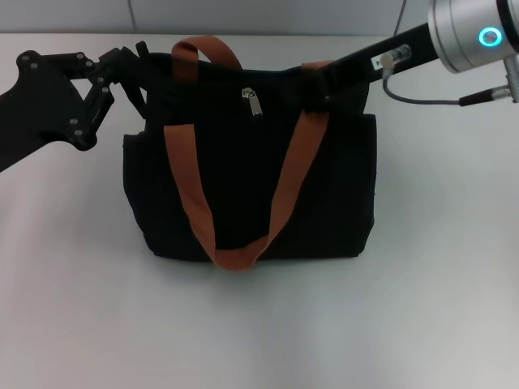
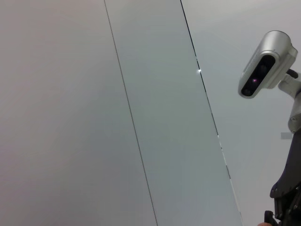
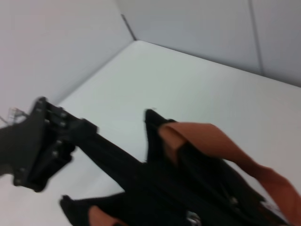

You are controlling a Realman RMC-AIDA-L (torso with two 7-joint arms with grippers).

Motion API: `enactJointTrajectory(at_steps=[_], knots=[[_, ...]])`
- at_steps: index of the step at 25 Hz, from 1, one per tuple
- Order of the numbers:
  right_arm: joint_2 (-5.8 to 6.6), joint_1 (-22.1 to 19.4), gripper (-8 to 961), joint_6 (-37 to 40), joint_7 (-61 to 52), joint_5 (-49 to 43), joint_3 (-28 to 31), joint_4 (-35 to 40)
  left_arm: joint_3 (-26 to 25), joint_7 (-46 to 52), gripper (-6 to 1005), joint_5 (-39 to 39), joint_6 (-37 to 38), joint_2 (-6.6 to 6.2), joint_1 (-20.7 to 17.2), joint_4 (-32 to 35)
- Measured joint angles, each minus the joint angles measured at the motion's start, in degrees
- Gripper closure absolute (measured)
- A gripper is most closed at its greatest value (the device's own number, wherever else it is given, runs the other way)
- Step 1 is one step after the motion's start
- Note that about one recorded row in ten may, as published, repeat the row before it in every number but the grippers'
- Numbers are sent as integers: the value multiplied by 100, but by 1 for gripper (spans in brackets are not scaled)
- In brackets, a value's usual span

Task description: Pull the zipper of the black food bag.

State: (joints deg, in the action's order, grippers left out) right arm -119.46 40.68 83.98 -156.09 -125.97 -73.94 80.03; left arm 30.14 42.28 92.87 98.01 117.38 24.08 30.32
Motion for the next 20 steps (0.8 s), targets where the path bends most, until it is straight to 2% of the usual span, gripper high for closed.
enactJointTrajectory(at_steps=[4, 9, 14, 20], knots=[[19, 216, 953, -65, 89, 235, 7, -377, 0, 0, 913, 0, 9, 15, 8, 1], [22, 465, 839, -216, 159, 273, 0, -789, 1, 0, 912, 0, 64, 20, 21, 1], [21, 599, 682, -339, 183, 263, -31, -1034, 1, 0, 910, 1, 98, 22, 24, 1], [4, 716, 679, -393, 282, 374, -44, -1269, 0, 42, 909, 3, 153, 4, 27, 0]])
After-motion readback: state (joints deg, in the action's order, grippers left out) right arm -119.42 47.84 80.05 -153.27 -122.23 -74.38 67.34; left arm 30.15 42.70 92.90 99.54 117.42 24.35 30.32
